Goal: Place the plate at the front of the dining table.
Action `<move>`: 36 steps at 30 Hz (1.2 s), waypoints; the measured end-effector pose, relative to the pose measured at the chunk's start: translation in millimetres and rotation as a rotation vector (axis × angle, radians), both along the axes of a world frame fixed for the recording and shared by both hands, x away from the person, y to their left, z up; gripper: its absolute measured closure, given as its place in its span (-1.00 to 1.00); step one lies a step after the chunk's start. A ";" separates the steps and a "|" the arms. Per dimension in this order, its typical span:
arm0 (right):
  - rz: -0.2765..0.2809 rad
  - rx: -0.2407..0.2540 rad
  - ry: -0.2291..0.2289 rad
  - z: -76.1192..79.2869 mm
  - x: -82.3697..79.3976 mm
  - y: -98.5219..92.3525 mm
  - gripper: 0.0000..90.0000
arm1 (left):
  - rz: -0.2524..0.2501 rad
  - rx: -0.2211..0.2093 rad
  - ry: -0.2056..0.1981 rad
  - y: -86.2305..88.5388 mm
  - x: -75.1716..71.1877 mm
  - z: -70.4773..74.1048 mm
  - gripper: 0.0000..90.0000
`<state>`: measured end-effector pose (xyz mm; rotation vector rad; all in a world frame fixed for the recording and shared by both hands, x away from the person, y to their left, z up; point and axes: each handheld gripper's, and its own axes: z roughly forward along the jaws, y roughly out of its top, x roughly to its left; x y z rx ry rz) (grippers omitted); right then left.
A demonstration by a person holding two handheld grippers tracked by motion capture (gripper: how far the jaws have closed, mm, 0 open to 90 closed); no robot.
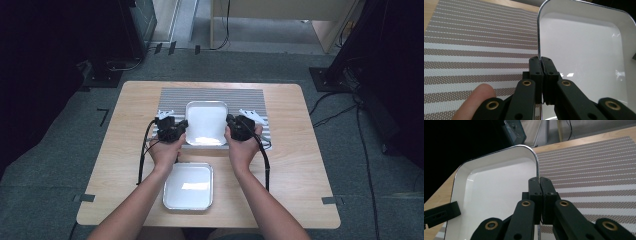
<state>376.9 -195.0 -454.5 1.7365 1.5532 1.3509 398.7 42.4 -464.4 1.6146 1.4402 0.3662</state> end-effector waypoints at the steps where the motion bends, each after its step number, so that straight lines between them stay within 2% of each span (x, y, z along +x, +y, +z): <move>1: -0.004 -0.007 0.002 -0.2 2.7 -0.2 1.00 | -0.003 -0.001 0.007 -0.9 2.8 -1.2 0.98; 6: -0.004 -0.030 0.005 -2.8 16.0 -1.9 1.00 | -0.008 -0.015 0.033 -2.5 16.3 -6.2 0.97; 11: -0.019 -0.034 0.014 -10.8 27.7 -3.6 1.00 | -0.009 -0.003 0.061 -6.8 29.4 -11.5 0.97; 13: -0.029 -0.032 0.025 -14.8 32.3 -4.9 1.00 | -0.027 -0.007 0.089 -8.1 36.1 -14.8 0.97; 15: -0.036 -0.033 0.036 -19.1 37.2 -7.0 1.00 | -0.037 0.002 0.097 -9.7 40.7 -17.7 0.97; 19: -0.039 -0.036 0.050 -26.0 46.4 -9.6 1.00 | -0.035 0.009 0.092 -12.8 49.2 -24.6 0.96; 23: -0.047 -0.056 0.045 -30.1 53.5 -8.2 1.00 | -0.025 0.025 0.076 -16.6 54.3 -31.2 0.94; 26: -0.056 -0.052 0.063 -34.5 59.8 -9.6 0.99 | -0.034 0.051 0.071 -20.2 58.2 -35.0 0.90; 30: -0.067 -0.059 0.095 -42.3 67.2 -11.0 0.99 | -0.040 0.043 0.063 -23.7 62.7 -36.7 0.78; 34: -0.074 -0.064 0.121 -49.3 72.4 -11.0 0.97 | -0.046 0.043 0.097 -23.8 68.1 -40.4 0.74; 36: -0.067 -0.058 0.133 -51.5 74.7 -11.8 0.96 | -0.045 0.030 0.113 -20.7 70.5 -43.1 0.71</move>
